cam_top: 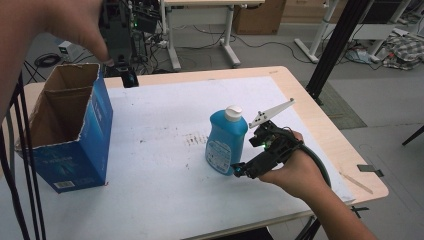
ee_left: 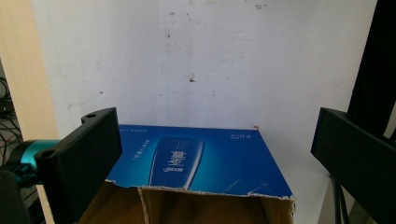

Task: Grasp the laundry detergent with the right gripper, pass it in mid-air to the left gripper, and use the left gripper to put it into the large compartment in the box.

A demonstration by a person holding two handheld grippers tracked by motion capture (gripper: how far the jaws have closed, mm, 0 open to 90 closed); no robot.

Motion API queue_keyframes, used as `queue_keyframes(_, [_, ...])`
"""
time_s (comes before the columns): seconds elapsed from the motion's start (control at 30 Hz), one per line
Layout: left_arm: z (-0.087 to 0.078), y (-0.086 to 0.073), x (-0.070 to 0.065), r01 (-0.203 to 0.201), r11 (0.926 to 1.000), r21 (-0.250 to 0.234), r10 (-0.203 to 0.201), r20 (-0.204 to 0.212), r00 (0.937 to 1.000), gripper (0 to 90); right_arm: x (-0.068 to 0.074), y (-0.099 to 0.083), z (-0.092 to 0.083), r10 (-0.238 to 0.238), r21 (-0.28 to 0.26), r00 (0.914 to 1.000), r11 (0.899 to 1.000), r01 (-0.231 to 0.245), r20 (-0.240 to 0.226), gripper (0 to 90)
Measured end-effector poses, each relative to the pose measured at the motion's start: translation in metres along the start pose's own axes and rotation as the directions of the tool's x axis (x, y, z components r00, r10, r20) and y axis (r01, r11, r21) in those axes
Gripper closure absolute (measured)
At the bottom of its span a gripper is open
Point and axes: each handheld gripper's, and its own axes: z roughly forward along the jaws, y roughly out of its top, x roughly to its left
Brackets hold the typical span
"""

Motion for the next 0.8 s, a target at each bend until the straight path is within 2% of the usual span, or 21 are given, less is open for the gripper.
queue_keyframes(0.27, [-0.001, 0.000, -0.002, -0.002, 1.0000, 0.005, 0.002, 0.000, 1.0000, 1.7, 0.002, -0.006, 0.005, 0.037, -0.129, 0.9993, 0.991, -0.036, 0.007, 0.7])
queue_keyframes(0.57, [-0.001, 0.000, -0.003, -0.001, 1.0000, 0.002, 0.001, 0.001, 1.0000, 1.7, 0.005, -0.007, 0.016, 0.050, -0.175, 0.9987, 0.983, -0.047, 0.013, 0.7])
queue_keyframes(0.8, [-0.002, -0.001, -0.004, -0.001, 1.0000, 0.005, 0.001, 0.000, 1.0000, 1.7, 0.005, -0.007, 0.019, 0.076, -0.258, 0.9971, 0.963, -0.071, 0.010, 0.7])
